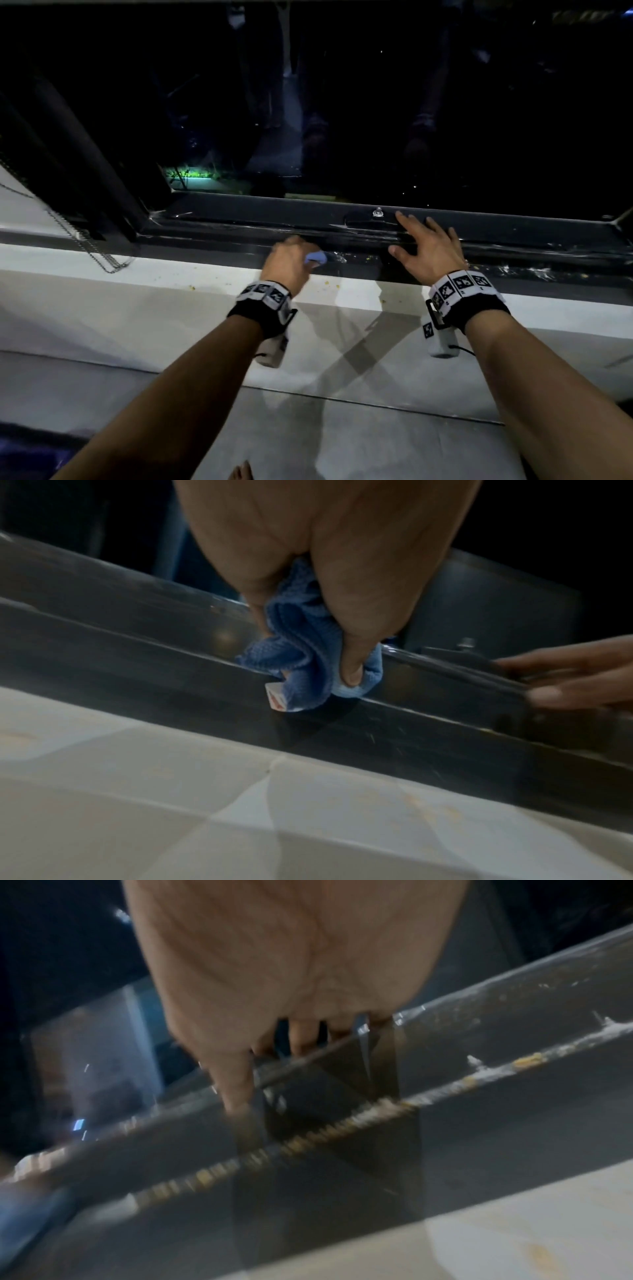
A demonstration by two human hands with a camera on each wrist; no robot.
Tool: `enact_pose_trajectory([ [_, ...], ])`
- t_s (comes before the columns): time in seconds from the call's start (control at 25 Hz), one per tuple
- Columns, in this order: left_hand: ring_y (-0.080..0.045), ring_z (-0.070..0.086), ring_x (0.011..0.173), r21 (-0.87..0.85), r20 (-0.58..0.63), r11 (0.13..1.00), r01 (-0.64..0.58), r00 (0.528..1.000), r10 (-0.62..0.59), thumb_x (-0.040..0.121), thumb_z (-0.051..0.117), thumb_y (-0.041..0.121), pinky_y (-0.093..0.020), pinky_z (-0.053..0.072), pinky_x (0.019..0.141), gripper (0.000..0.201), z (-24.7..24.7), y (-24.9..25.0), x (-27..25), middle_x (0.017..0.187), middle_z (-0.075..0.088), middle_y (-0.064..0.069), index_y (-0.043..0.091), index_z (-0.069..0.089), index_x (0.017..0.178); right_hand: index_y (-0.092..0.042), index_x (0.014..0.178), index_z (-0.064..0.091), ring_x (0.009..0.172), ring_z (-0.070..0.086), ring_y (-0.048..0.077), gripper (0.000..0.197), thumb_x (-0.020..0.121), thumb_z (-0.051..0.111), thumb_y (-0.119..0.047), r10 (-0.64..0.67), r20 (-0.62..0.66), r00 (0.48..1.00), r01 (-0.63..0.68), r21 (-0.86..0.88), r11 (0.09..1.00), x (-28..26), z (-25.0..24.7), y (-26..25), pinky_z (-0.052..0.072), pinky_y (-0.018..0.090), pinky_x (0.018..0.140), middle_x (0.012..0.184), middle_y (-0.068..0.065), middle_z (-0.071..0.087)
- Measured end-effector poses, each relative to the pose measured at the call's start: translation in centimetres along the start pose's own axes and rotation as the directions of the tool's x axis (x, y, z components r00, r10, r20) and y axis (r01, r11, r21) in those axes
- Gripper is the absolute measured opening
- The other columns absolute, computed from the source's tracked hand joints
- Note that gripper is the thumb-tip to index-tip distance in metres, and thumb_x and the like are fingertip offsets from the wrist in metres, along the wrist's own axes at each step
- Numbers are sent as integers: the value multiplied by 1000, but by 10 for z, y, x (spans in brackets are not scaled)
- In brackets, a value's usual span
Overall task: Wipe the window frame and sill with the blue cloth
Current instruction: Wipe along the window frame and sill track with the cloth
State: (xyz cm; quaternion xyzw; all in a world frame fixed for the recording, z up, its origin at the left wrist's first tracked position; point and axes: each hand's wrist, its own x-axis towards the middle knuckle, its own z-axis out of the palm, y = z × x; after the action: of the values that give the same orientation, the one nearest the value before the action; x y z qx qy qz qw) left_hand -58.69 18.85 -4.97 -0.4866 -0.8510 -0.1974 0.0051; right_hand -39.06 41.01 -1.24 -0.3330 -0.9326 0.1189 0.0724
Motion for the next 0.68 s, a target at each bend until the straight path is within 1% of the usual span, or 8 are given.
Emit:
enact_pose_trajectory([
  [0.08,-28,68,87,-22,-72,973,231,970,-232,83,69,13,-33,54,79,26,-23,-37,-11,102,68,-4,35,75,96,-42,151,18,150,14,23,75,88,50,-64,39,36,999,-40,25,999,3,-2,-8,5,53,120,160,-8,23],
  [0.16,-33,66,85,-80,-153,952,296,940,-305,81,67,7,-34,50,78,27,-31,-44,-18,99,68,-7,30,77,93,-38,151,22,149,15,26,78,85,51,-68,97,24,995,-98,35,995,4,-2,-19,6,56,119,159,-6,27],
  [0.24,-32,64,90,-38,-132,968,250,958,-252,79,63,2,-38,46,87,29,-25,-19,-13,97,69,-9,23,77,93,-36,151,24,148,17,30,79,85,51,-68,142,-16,990,-142,23,990,5,1,-32,7,57,119,158,-3,31],
  [0.32,-28,63,100,-46,13,994,97,995,-96,80,61,3,-39,45,94,34,-16,4,-10,105,70,-2,28,75,98,-36,151,25,148,17,30,78,85,51,-68,180,-31,983,-180,27,983,4,3,-39,7,57,119,158,-2,31],
  [0.4,-24,63,101,-65,60,998,-12,998,16,80,60,8,-39,48,94,37,-11,-16,-14,112,67,6,38,71,99,-37,150,25,148,16,30,79,83,51,-69,221,5,975,-221,32,975,3,1,-44,7,58,119,158,-1,30],
  [0.48,-28,65,94,-79,-4,997,23,1000,-23,81,60,12,-40,52,90,31,-27,-62,-21,107,67,0,35,74,96,-34,150,27,148,15,31,83,81,53,-72,251,-11,968,-251,-9,968,3,-6,-58,8,59,118,160,0,24],
  [0.6,-35,65,88,-77,-123,970,229,964,-238,81,63,11,-39,53,87,28,-62,-142,-39,106,63,-8,31,76,94,-20,146,39,144,22,31,72,86,60,-56,-27,-304,952,28,-2,1000,7,-9,-115,18,48,119,156,7,29],
  [0.68,-37,65,88,-103,-158,936,336,924,-349,80,63,11,-38,53,82,26,-82,-187,-46,107,63,-11,30,77,93,-15,140,49,139,32,29,59,89,60,-43,-272,-311,911,298,36,954,15,4,-169,25,38,117,150,9,40],
])
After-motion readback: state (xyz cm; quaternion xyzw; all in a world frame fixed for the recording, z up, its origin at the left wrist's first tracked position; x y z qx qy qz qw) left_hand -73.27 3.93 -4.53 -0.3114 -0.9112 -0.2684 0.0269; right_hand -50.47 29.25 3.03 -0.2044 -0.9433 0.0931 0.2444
